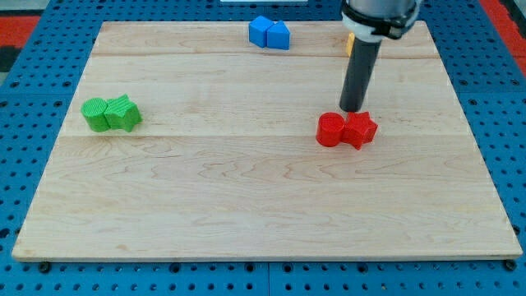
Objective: Separate the red star from red circle
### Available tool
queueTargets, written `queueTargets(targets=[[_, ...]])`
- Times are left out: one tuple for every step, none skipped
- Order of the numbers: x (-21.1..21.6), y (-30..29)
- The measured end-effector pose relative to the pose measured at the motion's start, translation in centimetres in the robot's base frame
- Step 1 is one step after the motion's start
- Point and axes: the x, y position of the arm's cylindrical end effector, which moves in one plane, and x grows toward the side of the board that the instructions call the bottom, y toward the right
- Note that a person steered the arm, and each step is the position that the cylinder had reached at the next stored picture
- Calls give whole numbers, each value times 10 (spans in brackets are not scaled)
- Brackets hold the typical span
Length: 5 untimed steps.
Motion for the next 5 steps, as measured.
queueTargets(targets=[[0,-54],[20,-56],[19,-32],[27,-14],[34,0]])
